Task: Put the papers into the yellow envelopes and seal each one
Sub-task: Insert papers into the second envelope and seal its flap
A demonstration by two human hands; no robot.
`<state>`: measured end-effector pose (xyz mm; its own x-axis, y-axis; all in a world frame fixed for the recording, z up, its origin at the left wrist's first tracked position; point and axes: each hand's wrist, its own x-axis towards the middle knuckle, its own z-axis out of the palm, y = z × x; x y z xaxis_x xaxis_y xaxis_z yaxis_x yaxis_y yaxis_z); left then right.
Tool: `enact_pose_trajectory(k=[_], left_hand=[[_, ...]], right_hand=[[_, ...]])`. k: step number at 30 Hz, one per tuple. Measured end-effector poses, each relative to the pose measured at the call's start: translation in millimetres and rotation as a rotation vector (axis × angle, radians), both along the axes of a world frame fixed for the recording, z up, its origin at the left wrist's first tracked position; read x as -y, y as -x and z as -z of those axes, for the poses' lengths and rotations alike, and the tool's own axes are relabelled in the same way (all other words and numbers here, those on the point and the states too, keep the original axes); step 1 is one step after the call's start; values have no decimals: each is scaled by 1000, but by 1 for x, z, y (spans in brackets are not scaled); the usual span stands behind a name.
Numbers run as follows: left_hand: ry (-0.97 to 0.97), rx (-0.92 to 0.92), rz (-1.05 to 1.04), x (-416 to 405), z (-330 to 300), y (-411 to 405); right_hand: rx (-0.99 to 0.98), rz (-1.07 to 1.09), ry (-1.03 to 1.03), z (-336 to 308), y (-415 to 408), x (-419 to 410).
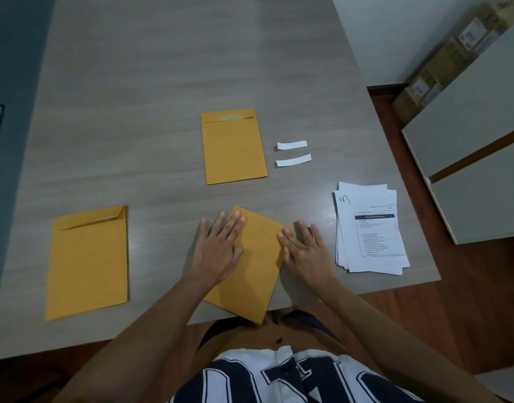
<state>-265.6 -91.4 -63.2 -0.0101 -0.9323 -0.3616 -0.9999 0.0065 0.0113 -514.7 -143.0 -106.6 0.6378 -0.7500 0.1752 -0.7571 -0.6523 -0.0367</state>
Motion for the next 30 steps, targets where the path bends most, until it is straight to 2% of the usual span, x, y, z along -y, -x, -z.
enact_pose_trajectory(k=[5, 8, 12, 20, 24, 27, 30], left_hand=[[-36, -59, -54, 8, -2, 4], [65, -179, -153, 16, -4, 4], [269, -441, -486, 29, -12, 6], [201, -512, -737, 37, -18, 12], [214, -750, -973, 44, -24, 4], [182, -894, -1106, 50, -29, -11], [242, -1088, -1244, 59, -33, -29]], right_hand=[[202, 53, -34, -22, -10, 2], [405, 261, -235, -37, -7, 5], [267, 393, -375, -36, -11, 22], [323, 463, -589, -38, -39, 30], [414, 496, -678, -43, -44, 37], [608, 549, -812, -54, -55, 48], [769, 657, -956, -67, -73, 68]])
